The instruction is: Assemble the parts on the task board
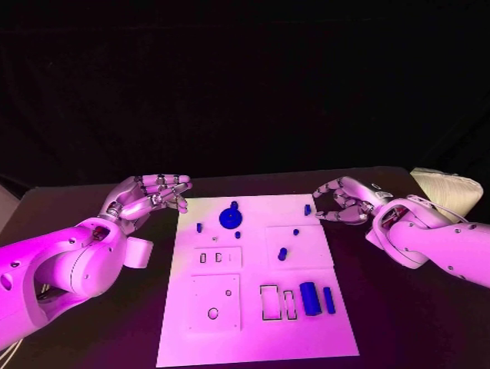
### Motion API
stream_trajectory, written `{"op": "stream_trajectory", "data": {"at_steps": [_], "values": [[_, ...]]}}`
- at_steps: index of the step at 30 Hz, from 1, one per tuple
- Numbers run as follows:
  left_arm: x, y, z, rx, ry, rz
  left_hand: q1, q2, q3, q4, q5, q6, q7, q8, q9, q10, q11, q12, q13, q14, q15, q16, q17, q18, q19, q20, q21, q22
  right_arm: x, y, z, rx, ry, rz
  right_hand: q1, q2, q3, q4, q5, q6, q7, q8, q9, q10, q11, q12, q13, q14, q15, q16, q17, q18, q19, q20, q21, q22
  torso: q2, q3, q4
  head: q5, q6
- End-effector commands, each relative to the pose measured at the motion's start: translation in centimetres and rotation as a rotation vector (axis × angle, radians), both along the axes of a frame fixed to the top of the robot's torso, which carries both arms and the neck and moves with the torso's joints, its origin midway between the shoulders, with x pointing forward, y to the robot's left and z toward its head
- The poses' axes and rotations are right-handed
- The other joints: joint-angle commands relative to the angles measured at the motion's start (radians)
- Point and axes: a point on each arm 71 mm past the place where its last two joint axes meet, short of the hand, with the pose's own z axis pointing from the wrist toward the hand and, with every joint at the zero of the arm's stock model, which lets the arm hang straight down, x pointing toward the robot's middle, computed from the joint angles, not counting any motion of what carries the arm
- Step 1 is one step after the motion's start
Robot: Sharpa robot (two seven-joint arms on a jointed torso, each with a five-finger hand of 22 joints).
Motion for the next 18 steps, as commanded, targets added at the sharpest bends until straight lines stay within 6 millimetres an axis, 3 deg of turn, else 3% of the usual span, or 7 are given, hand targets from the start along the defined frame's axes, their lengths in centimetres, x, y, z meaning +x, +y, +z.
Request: {"op": "stream_trajectory", "data": {"at_steps": [1, 7, 10, 18], "values": [[-0.1, -0.3, 0.1, -0.012, -0.001, -0.021, -0.004, 0.004, 0.0, -0.005, -0.002, -0.008, -0.002, -0.005, 0.001, -0.005, -0.001, 0.001, 0.0, -0.009, -0.001, 0.004, 0.001, 0.013, -0.007, -0.001, 0.004, 0.002, 0.1, 0.3, -0.7, -0.051, 0.013, 0.021, 0.01, 0.0, -0.007, 0.001, -0.003, -0.006, 0.0, -0.004, -0.001, 0.052, 0.009, -0.003, 0.212, 0.103, 0.006, 0.004, 0.251, -0.008, 0.095, 0.006, 0.001, 0.243, 0.002, -0.0003, 0.0003, 0.003, -0.004], [0.0, -0.2, 0.0, -0.012, -0.001, -0.021, -0.004, 0.004, 0.0, -0.005, -0.002, -0.008, -0.002, -0.005, 0.001, -0.005, -0.001, 0.001, 0.0, -0.009, -0.001, 0.004, 0.001, 0.013, -0.007, -0.001, 0.004, 0.002, 0.5, 1.0, -1.4, -0.057, 0.025, 0.013, 0.034, 0.018, -0.003, 0.008, 0.0, 0.004, -0.001, -0.003, 0.0, 0.056, 0.009, 0.001, 0.216, 0.103, 0.006, 0.004, 0.253, -0.009, 0.096, 0.007, 0.003, 0.245, 0.002, -0.0005, 0.0007, 0.005, -0.007], [0.0, -0.2, 0.0, -0.012, -0.001, -0.021, -0.004, 0.004, 0.0, -0.005, -0.002, -0.008, -0.002, -0.005, 0.001, -0.005, -0.001, 0.001, 0.0, -0.009, -0.001, 0.004, 0.001, 0.013, -0.007, -0.001, 0.004, 0.002, 0.8, 1.3, -1.7, -0.053, 0.033, 0.009, 0.037, 0.022, -0.001, 0.009, 0.001, 0.008, -0.002, -0.002, 0.001, 0.058, 0.008, 0.003, 0.217, 0.104, 0.006, 0.004, 0.253, -0.009, 0.097, 0.007, 0.004, 0.246, 0.001, -0.0025, 0.0008, 0.006, -0.011], [0.0, -0.1, 0.0, -0.011, 0.0, -0.02, -0.004, 0.004, 0.0, -0.005, -0.002, -0.008, -0.002, -0.005, 0.001, -0.005, -0.001, 0.001, 0.0, -0.009, -0.001, 0.004, 0.001, 0.013, -0.007, -0.001, 0.004, 0.002, 1.4, 1.6, -2.1, -0.056, 0.054, -0.008, 0.035, 0.031, 0.004, 0.02, 0.007, 0.02, -0.004, 0.002, 0.003, 0.06, 0.006, 0.005, 0.22, 0.104, 0.004, 0.004, 0.253, -0.009, 0.097, 0.006, 0.004, 0.246, 0.001, -0.0025, 0.0, 0.007, -0.016]]}}
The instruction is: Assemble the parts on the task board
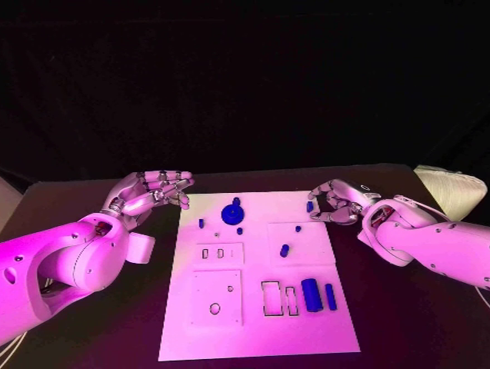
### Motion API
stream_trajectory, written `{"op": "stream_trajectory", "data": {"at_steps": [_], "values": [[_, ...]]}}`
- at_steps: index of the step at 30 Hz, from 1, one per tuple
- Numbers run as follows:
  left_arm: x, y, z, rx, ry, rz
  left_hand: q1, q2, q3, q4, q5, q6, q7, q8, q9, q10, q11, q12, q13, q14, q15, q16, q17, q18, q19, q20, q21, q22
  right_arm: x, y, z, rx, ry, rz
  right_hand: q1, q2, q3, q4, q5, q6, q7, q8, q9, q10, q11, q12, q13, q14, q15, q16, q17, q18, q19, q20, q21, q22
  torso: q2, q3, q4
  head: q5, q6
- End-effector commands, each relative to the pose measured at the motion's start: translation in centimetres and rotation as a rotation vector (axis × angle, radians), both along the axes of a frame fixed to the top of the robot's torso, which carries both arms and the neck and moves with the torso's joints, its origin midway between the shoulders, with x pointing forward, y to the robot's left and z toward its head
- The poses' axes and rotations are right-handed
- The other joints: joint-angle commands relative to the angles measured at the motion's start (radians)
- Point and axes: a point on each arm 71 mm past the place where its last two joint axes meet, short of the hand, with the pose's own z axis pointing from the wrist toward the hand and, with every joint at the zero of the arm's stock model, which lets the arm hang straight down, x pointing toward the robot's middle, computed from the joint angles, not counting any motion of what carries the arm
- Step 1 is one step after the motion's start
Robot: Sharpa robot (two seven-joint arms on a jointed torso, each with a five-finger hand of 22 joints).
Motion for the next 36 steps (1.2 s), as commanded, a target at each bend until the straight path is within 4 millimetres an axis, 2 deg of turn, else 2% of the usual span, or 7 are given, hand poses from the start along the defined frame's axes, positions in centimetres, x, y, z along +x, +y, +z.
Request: {"op": "stream_trajectory", "data": {"at_steps": [1, 10, 18, 24, 26, 27, 36], "values": [[-0.1, -0.2, 0.1, -0.011, -0.002, -0.018, -0.004, 0.004, 0.0, -0.005, -0.002, -0.008, -0.002, -0.005, 0.001, -0.005, -0.001, 0.001, 0.0, -0.009, -0.001, 0.004, 0.001, 0.013, -0.007, -0.001, 0.004, 0.001, 0.2, 0.0, -0.3, -0.016, 0.025, -0.009, 0.004, 0.009, 0.0, 0.008, 0.007, 0.008, 0.001, 0.002, 0.002, 0.06, 0.006, 0.006, 0.22, 0.103, 0.004, 0.004, 0.253, -0.009, 0.097, 0.006, 0.004, 0.246, -0.001, -0.0003, -0.0003, -0.001, -0.003], [0.0, -0.1, 0.0, -0.009, 0.0, -0.017, -0.004, 0.004, 0.001, -0.007, -0.002, -0.009, -0.002, -0.005, 0.001, -0.007, -0.001, 0.002, 0.0, -0.012, 0.0, 0.006, 0.002, 0.013, -0.011, -0.001, 0.007, 0.003, 0.7, 0.4, -0.5, -0.01, 0.032, -0.023, 0.0, 0.019, 0.008, 0.02, 0.018, 0.019, -0.001, 0.005, 0.003, 0.063, 0.004, 0.009, 0.223, 0.104, 0.002, 0.005, 0.254, -0.009, 0.097, 0.005, 0.004, 0.247, -0.002, 0.0002, -0.0016, 0.0, -0.009], [0.0, -0.1, 0.0, -0.008, 0.002, -0.017, -0.004, 0.004, 0.001, -0.007, -0.002, -0.009, -0.001, -0.005, 0.001, -0.007, -0.001, 0.002, 0.0, -0.013, 0.0, 0.006, 0.003, 0.013, -0.012, -0.001, 0.008, 0.004, 0.8, 0.9, -0.6, -0.005, 0.039, -0.01, 0.0, 0.026, 0.026, 0.033, 0.023, 0.064, -0.015, 0.028, 0.01, 0.072, -0.008, 0.018, 0.231, 0.104, -0.007, 0.005, 0.255, -0.01, 0.099, -0.002, 0.007, 0.249, -0.002, 0.0006, -0.002, 0.001, -0.011], [0.0, -0.1, 0.0, -0.007, 0.004, -0.016, -0.005, 0.004, 0.002, -0.007, -0.002, -0.01, 0.0, -0.006, 0.001, -0.008, 0.0, 0.001, -0.001, -0.013, 0.0, 0.007, 0.003, 0.013, -0.013, 0.0, 0.009, 0.004, 0.8, 1.0, -0.6, -0.003, 0.034, -0.007, 0.007, 0.034, 0.048, 0.036, 0.025, 0.103, -0.031, 0.051, 0.018, 0.077, -0.021, 0.023, 0.235, 0.104, -0.019, 0.005, 0.255, -0.01, 0.099, -0.013, 0.008, 0.25, -0.003, 0.0003, -0.0016, 0.0, -0.012], [0.0, -0.1, 0.0, -0.007, 0.004, -0.016, -0.005, 0.004, 0.002, -0.007, -0.002, -0.01, 0.0, -0.006, 0.001, -0.008, 0.0, 0.001, -0.001, -0.013, 0.0, 0.007, 0.003, 0.013, -0.013, 0.0, 0.009, 0.004, 0.8, 1.0, -0.5, -0.001, 0.029, -0.006, 0.027, 0.044, 0.075, 0.028, -0.019, 0.129, -0.044, 0.07, 0.024, 0.08, -0.033, 0.026, 0.238, 0.104, -0.029, 0.005, 0.256, -0.011, 0.101, -0.022, 0.011, 0.253, -0.003, 0.0002, -0.0016, 0.0, -0.013], [0.0, -0.1, 0.0, -0.007, 0.005, -0.016, -0.005, 0.004, 0.002, -0.007, -0.002, -0.01, 0.0, -0.006, 0.001, -0.008, 0.0, 0.001, -0.001, -0.013, 0.0, 0.007, 0.003, 0.013, -0.013, 0.0, 0.009, 0.004, 0.8, 1.0, -0.5, 0.0, 0.026, -0.005, 0.031, 0.046, 0.091, 0.025, -0.023, 0.14, -0.05, 0.079, 0.028, 0.082, -0.039, 0.028, 0.24, 0.104, -0.034, 0.006, 0.257, -0.012, 0.102, -0.027, 0.013, 0.255, -0.003, 0.0005, -0.0017, 0.001, -0.013], [0.1, -0.1, 0.0, -0.007, 0.005, -0.017, -0.005, 0.005, 0.002, -0.007, -0.002, -0.011, 0.001, -0.006, 0.001, -0.01, 0.0, 0.001, -0.001, -0.014, 0.0, 0.008, 0.003, 0.013, -0.014, 0.0, 0.01, 0.005, 0.7, 1.2, -0.2, 0.015, -0.014, -0.006, 0.04, 0.048, 0.152, 0.002, -0.019, 0.177, -0.076, 0.13, 0.052, 0.087, -0.063, 0.033, 0.245, 0.105, -0.055, 0.006, 0.259, -0.014, 0.107, -0.046, 0.022, 0.263, -0.002, 0.0011, -0.0021, 0.002, -0.014]]}}
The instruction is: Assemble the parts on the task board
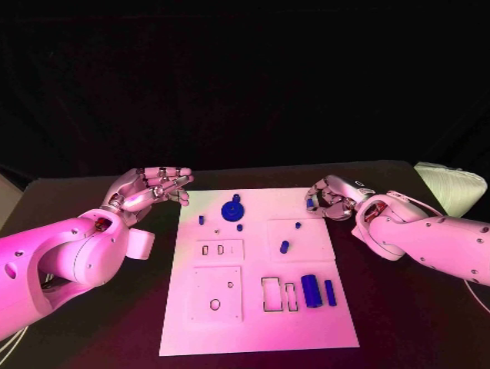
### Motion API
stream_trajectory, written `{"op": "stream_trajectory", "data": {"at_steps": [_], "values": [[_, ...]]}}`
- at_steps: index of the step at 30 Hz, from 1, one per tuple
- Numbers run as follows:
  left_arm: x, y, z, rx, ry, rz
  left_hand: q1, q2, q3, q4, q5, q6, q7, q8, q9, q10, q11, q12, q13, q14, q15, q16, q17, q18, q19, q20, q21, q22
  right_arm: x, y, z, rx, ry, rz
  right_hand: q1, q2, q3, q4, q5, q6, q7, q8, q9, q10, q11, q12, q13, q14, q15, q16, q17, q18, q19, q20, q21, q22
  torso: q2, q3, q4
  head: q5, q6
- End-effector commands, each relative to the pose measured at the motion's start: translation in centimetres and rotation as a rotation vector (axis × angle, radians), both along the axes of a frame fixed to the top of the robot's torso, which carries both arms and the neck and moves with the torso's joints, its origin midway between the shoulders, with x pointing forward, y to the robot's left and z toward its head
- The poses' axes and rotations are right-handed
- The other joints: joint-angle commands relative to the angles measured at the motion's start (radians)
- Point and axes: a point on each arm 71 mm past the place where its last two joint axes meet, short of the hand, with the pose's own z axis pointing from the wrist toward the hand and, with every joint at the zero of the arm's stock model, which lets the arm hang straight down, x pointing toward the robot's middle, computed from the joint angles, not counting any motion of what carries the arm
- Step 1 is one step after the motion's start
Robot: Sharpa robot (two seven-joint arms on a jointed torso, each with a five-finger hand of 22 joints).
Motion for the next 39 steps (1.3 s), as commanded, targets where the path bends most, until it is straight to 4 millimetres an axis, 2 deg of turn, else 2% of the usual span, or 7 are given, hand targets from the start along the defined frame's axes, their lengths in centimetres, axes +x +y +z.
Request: {"op": "stream_trajectory", "data": {"at_steps": [1, 10, 17, 19, 25, 34, 39], "values": [[-0.1, -0.2, 0.1, -0.01, -0.001, -0.019, -0.005, 0.005, -0.001, -0.004, -0.002, -0.004, 0.0, -0.006, 0.002, -0.01, 0.0, 0.001, -0.001, -0.007, 0.0, 0.003, 0.001, 0.013, -0.007, 0.0, 0.005, 0.002, -0.1, 0.2, 0.2, 0.011, -0.037, 0.006, 0.011, 0.009, 0.013, -0.004, 0.006, 0.026, -0.022, 0.027, 0.027, 0.088, -0.009, 0.006, 0.245, 0.105, -0.008, 0.006, 0.259, -0.014, 0.104, -0.009, 0.005, 0.263, 0.0, 0.0007, -0.0003, 0.001, -0.001], [0.0, -0.2, 0.0, -0.009, 0.0, -0.018, -0.004, 0.006, 0.0, -0.004, -0.002, -0.005, 0.001, -0.007, 0.001, -0.01, 0.001, 0.001, -0.001, -0.007, 0.001, 0.004, 0.001, 0.013, -0.008, 0.0, 0.006, 0.002, -0.6, 0.8, 1.3, 0.036, -0.06, -0.036, -0.01, -0.002, 0.028, -0.006, -0.006, 0.019, -0.024, 0.041, 0.035, 0.089, -0.011, 0.007, 0.246, 0.106, -0.012, 0.008, 0.263, -0.014, 0.104, -0.014, 0.005, 0.263, -0.003, -0.0011, -0.0013, 0.004, 0.001], [0.1, -0.2, 0.0, -0.006, 0.004, -0.014, -0.004, 0.006, 0.001, -0.005, -0.002, -0.005, 0.001, -0.007, 0.002, -0.011, 0.001, 0.001, -0.001, -0.008, 0.001, 0.004, 0.001, 0.013, -0.009, 0.0, 0.007, 0.003, -1.3, 3.2, 3.5, 0.085, -0.045, -0.066, -0.054, -0.016, 0.038, 0.008, -0.088, 0.005, -0.025, 0.06, 0.044, 0.089, -0.012, 0.006, 0.245, 0.106, -0.013, 0.008, 0.263, -0.014, 0.104, -0.016, 0.005, 0.263, -0.006, -0.0054, -0.0017, 0.007, 0.0], [0.1, -0.3, 0.0, -0.005, 0.005, -0.014, -0.004, 0.006, 0.001, -0.005, -0.002, -0.005, 0.001, -0.007, 0.002, -0.011, 0.001, 0.001, -0.001, -0.008, 0.001, 0.004, 0.001, 0.013, -0.009, 0.0, 0.007, 0.003, -1.6, 4.6, 4.1, 0.103, -0.036, -0.057, -0.062, -0.017, 0.038, 0.012, -0.1, 0.004, -0.025, 0.063, 0.046, 0.09, -0.012, 0.007, 0.246, 0.106, -0.013, 0.008, 0.263, -0.014, 0.104, -0.016, 0.005, 0.263, -0.007, -0.0051, -0.0023, 0.011, -0.002], [0.1, -0.6, -0.1, -0.006, 0.006, -0.019, -0.004, 0.006, 0.001, -0.005, -0.002, -0.005, 0.001, -0.007, 0.002, -0.011, 0.001, 0.001, -0.001, -0.008, 0.001, 0.004, 0.001, 0.013, -0.009, 0.0, 0.007, 0.003, -2.9, 10.2, 4.6, 0.118, -0.002, 0.022, -0.064, -0.015, 0.04, 0.014, -0.102, 0.005, -0.026, 0.065, 0.047, 0.09, -0.013, 0.008, 0.247, 0.106, -0.013, 0.008, 0.263, -0.014, 0.104, -0.016, 0.005, 0.263, -0.012, -0.0103, -0.0002, 0.023, -0.01], [0.1, -0.9, -0.1, -0.008, 0.008, -0.026, -0.004, 0.006, 0.001, -0.005, -0.002, -0.005, 0.001, -0.007, 0.002, -0.011, 0.001, 0.001, -0.001, -0.008, 0.001, 0.004, 0.001, 0.013, -0.009, 0.0, 0.007, 0.003, -5.1, 16.7, 3.1, 0.044, 0.015, 0.144, -0.07, -0.017, 0.041, 0.016, -0.09, 0.002, -0.026, 0.067, 0.048, 0.091, -0.013, 0.009, 0.248, 0.106, -0.013, 0.008, 0.263, -0.014, 0.104, -0.016, 0.005, 0.263, -0.015, -0.0163, 0.0019, 0.027, -0.013], [0.1, -1.0, -0.1, -0.009, 0.009, -0.03, -0.004, 0.007, 0.001, -0.005, -0.003, -0.004, 0.0, -0.007, 0.002, -0.011, 0.001, 0.002, -0.001, -0.01, 0.001, 0.005, 0.002, 0.013, -0.011, 0.001, 0.008, 0.004, -6.2, 18.9, 1.8, 0.013, 0.027, 0.186, -0.073, -0.023, 0.041, 0.016, -0.081, 0.0, -0.026, 0.069, 0.048, 0.091, -0.013, 0.008, 0.248, 0.106, -0.013, 0.008, 0.263, -0.014, 0.104, -0.016, 0.005, 0.263, -0.011, -0.0123, 0.0005, 0.031, -0.013]]}}
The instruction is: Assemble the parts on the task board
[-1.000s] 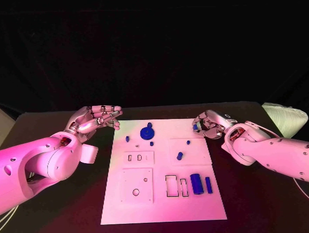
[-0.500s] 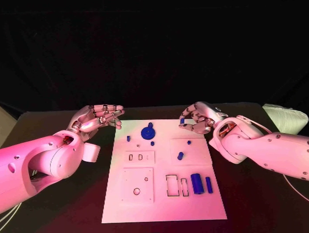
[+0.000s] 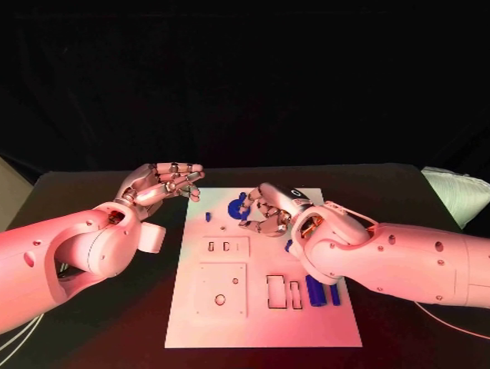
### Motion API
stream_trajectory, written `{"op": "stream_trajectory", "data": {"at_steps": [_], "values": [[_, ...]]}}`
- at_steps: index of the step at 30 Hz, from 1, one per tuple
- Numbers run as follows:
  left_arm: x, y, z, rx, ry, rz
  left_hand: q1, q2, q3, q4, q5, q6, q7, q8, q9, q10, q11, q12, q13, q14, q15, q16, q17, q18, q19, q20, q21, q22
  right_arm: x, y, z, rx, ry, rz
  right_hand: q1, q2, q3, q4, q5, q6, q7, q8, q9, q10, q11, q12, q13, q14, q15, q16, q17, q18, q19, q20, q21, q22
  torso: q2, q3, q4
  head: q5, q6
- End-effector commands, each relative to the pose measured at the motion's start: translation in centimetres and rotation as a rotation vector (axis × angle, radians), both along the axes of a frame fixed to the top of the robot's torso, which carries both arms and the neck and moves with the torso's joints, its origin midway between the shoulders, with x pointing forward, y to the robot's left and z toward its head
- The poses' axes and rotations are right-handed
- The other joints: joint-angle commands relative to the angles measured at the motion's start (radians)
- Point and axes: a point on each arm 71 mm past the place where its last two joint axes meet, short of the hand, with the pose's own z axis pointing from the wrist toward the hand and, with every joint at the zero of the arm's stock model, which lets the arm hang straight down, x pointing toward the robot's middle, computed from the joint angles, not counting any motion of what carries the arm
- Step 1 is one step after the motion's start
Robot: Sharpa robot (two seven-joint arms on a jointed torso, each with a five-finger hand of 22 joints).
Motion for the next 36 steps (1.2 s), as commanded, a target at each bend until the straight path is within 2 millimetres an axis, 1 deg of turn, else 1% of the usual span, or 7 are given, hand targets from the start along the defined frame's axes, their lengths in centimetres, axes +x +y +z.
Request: {"op": "stream_trajectory", "data": {"at_steps": [1, 5, 10, 16, 21, 22, 36], "values": [[-0.1, -0.3, 0.1, -0.009, -0.001, -0.018, -0.004, 0.007, 0.001, -0.005, -0.003, -0.004, 0.0, -0.007, 0.001, -0.007, -0.003, 0.002, -0.001, -0.006, -0.003, 0.005, 0.001, 0.013, -0.007, -0.003, 0.004, 0.001, -0.6, 0.9, -0.7, -0.087, -0.022, 0.013, -0.01, -0.005, 0.0, 0.005, 0.009, 0.008, -0.016, 0.006, 0.049, 0.091, -0.01, 0.004, 0.248, 0.106, -0.006, 0.004, 0.263, -0.014, 0.105, -0.01, 0.005, 0.263, 0.003, 0.0024, 0.0, 0.003, -0.001], [-0.1, -0.4, 0.1, -0.01, -0.003, -0.019, -0.004, 0.007, 0.001, -0.005, -0.003, -0.004, 0.0, -0.007, 0.001, -0.007, -0.003, 0.002, 0.0, -0.006, -0.003, 0.005, 0.001, 0.013, -0.008, -0.003, 0.005, 0.001, -1.2, 1.9, -1.4, -0.098, -0.022, 0.033, -0.01, -0.007, 0.0, 0.005, 0.01, 0.007, -0.016, 0.007, 0.049, 0.091, -0.01, 0.004, 0.248, 0.106, -0.006, 0.004, 0.263, -0.014, 0.105, -0.01, 0.005, 0.263, 0.002, 0.0024, -0.0008, 0.003, -0.003], [0.0, -0.5, 0.1, -0.012, -0.004, -0.021, -0.004, 0.007, 0.001, -0.005, -0.003, -0.004, 0.0, -0.007, 0.001, -0.007, -0.003, 0.002, 0.0, -0.006, -0.003, 0.005, 0.001, 0.013, -0.008, -0.003, 0.005, 0.001, -1.8, 2.8, -2.1, -0.111, -0.02, 0.04, -0.012, -0.011, -0.001, 0.004, 0.015, 0.007, -0.016, 0.008, 0.049, 0.092, -0.01, 0.006, 0.25, 0.106, -0.006, 0.004, 0.263, -0.014, 0.105, -0.01, 0.005, 0.263, 0.003, 0.0013, 0.0006, 0.001, -0.004], [0.0, -0.6, 0.1, -0.012, -0.005, -0.021, -0.004, 0.007, 0.001, -0.005, -0.003, -0.004, 0.0, -0.007, 0.001, -0.007, -0.003, 0.002, 0.0, -0.006, -0.003, 0.005, 0.001, 0.013, -0.008, -0.003, 0.005, 0.001, -2.2, 3.4, -3.1, -0.123, -0.016, 0.04, -0.013, -0.013, -0.002, 0.005, 0.015, 0.007, -0.016, 0.009, 0.05, 0.093, -0.01, 0.006, 0.25, 0.106, -0.006, 0.004, 0.263, -0.014, 0.105, -0.01, 0.005, 0.263, 0.005, 0.003, -0.0002, 0.003, -0.011], [0.1, -0.6, 0.1, -0.012, -0.005, -0.021, -0.005, 0.007, 0.001, -0.005, -0.003, -0.004, 0.0, -0.007, 0.001, -0.007, -0.003, 0.002, 0.0, -0.007, -0.002, 0.005, 0.001, 0.013, -0.008, -0.003, 0.005, 0.001, -2.3, 3.6, -3.6, -0.134, -0.017, 0.042, -0.013, -0.013, -0.002, 0.005, 0.016, 0.007, -0.016, 0.009, 0.05, 0.092, -0.01, 0.006, 0.25, 0.106, -0.006, 0.004, 0.263, -0.014, 0.105, -0.01, 0.005, 0.263, 0.003, 0.0028, -0.0011, 0.003, -0.013], [0.1, -0.6, 0.1, -0.012, -0.005, -0.021, -0.006, 0.007, 0.001, -0.004, -0.003, -0.004, 0.001, -0.007, 0.002, -0.007, -0.003, 0.002, 0.0, -0.007, -0.002, 0.006, 0.001, 0.013, -0.009, -0.003, 0.006, 0.002, -2.4, 3.6, -3.7, -0.137, -0.019, 0.042, -0.013, -0.013, -0.002, 0.005, 0.016, 0.007, -0.016, 0.009, 0.05, 0.092, -0.01, 0.006, 0.25, 0.106, -0.006, 0.004, 0.263, -0.014, 0.105, -0.01, 0.005, 0.263, 0.003, 0.0023, -0.0008, 0.005, -0.016], [0.1, -0.5, 0.0, -0.011, -0.003, -0.02, -0.006, 0.007, 0.001, -0.004, -0.003, -0.004, 0.001, -0.007, 0.002, -0.007, -0.003, 0.002, 0.0, -0.007, -0.002, 0.006, 0.001, 0.013, -0.009, -0.003, 0.006, 0.002, -2.4, 3.6, -4.2, -0.168, -0.039, 0.041, -0.018, -0.021, -0.004, 0.006, 0.022, 0.005, -0.015, 0.011, 0.05, 0.092, -0.009, 0.006, 0.249, 0.106, -0.006, 0.004, 0.263, -0.014, 0.105, -0.01, 0.005, 0.263, 0.004, 0.004, -0.0017, 0.004, -0.024]]}}
